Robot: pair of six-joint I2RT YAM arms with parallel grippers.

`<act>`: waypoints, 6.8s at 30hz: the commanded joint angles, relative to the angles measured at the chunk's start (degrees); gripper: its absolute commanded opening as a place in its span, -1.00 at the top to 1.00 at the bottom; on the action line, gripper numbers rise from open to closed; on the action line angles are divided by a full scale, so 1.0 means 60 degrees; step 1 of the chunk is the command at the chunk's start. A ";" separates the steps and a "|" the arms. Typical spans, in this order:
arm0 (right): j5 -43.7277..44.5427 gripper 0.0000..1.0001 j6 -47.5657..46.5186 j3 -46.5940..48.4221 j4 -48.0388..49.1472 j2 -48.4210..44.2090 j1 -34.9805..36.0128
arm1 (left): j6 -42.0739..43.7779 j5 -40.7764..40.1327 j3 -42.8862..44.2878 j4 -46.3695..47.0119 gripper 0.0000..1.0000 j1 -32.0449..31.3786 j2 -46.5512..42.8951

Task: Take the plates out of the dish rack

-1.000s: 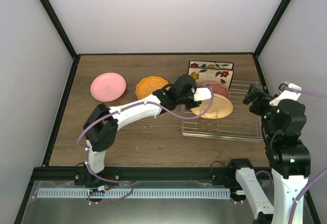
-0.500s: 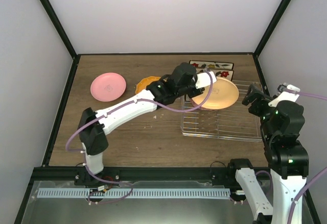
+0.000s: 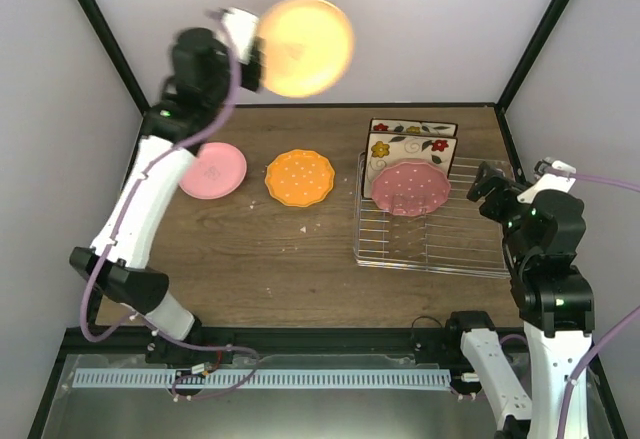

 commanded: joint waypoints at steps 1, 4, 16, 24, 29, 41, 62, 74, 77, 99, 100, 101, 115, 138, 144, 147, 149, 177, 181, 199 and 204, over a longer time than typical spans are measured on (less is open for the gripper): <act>-0.0217 -1.00 0.0157 -0.0141 0.0491 0.0151 -0.0056 | -0.2965 0.1281 -0.0304 -0.0497 0.92 0.3117 -0.0117; -0.0398 -1.00 0.0202 -0.0145 0.0654 0.0277 -0.0056 | -0.5169 0.2967 -0.1367 -0.0804 0.92 0.5246 0.0443; -0.0373 -1.00 0.0147 0.0414 0.0386 0.0548 -0.0056 | -0.8949 0.5430 -0.6119 0.1714 0.92 0.7540 0.1806; -0.0247 -1.00 0.0275 0.0664 0.0111 0.0588 -0.0056 | -0.8946 0.4756 -0.6389 0.1505 0.92 0.7779 0.2388; -0.0223 -0.99 0.0426 0.0649 0.0020 0.0514 -0.0056 | -0.8740 0.4189 -0.6558 0.0813 0.92 0.7832 0.2376; -0.0207 -1.00 0.0574 0.0609 0.0072 0.0450 -0.0055 | -0.8462 0.3796 -0.6740 0.0513 0.79 0.7898 0.2603; -0.0403 -1.00 0.0726 0.0213 0.0241 0.0350 -0.0056 | -0.8203 0.3286 -0.6759 -0.0687 -0.96 0.7872 0.1806; -0.0579 -1.00 0.0679 -0.0049 0.0373 0.0299 -0.0056 | -0.7967 0.2461 -0.6212 -0.1448 -1.00 0.7844 0.1137; -0.0599 -1.00 0.0633 -0.0039 0.0398 0.0327 -0.0056 | -0.7978 0.2163 -0.6323 -0.1704 -1.00 0.7867 0.0971; -0.0653 -1.00 0.0538 0.0186 0.0584 0.0461 -0.0056 | 0.1540 0.4793 -0.1246 -0.0394 -0.82 -0.0657 0.1911; -0.0554 -1.00 0.0538 0.0254 0.0494 0.0399 -0.0056 | 0.1849 0.4703 -0.1216 -0.0317 -0.78 -0.1001 0.2064; -0.0473 -1.00 0.0520 0.0312 0.0397 0.0331 -0.0056 | 0.2131 0.4642 -0.1187 -0.0236 -0.75 -0.1265 0.2196; 0.0320 -0.99 0.0560 0.0806 -0.0687 -0.0360 -0.0056 | 0.4103 0.2971 -0.1159 0.0975 -0.58 -0.2958 0.4023; 0.0576 -1.00 0.0016 0.0918 -0.0619 -0.0130 -0.0052 | 0.3471 0.1727 -0.0731 0.2161 0.82 -0.3300 0.5385; 0.0636 -1.00 0.0041 0.0753 -0.0573 -0.0220 -0.0056 | 0.3032 0.1077 -0.0544 0.2364 0.92 -0.3446 0.4930; 0.0592 -1.00 0.0066 0.0659 -0.0488 -0.0223 -0.0055 | 0.2769 0.0617 -0.0364 0.2388 0.92 -0.3498 0.4637; 0.0549 -1.00 0.0074 0.0600 -0.0437 -0.0208 -0.0056 | 0.2619 0.0509 -0.0193 0.2293 0.92 -0.3510 0.4393; -0.0230 -1.00 0.0413 -0.0241 0.0331 -0.0060 -0.0056 | 0.1518 -0.1016 0.0265 0.2708 0.92 -0.3089 0.0863; -0.0362 -1.00 0.0455 -0.0343 0.0370 -0.0045 -0.0056 | 0.0527 -0.1480 0.0725 0.3181 0.92 -0.2002 0.0082; -0.0778 -1.00 0.0604 -0.0365 0.0486 0.0089 -0.0056 | -0.8394 0.4406 -0.5179 0.2721 0.92 0.4727 0.0559; -0.0647 -1.00 0.0655 -0.0255 0.0242 -0.0050 -0.0056 | -0.9117 0.5125 -0.5922 0.3310 0.92 0.4205 0.0999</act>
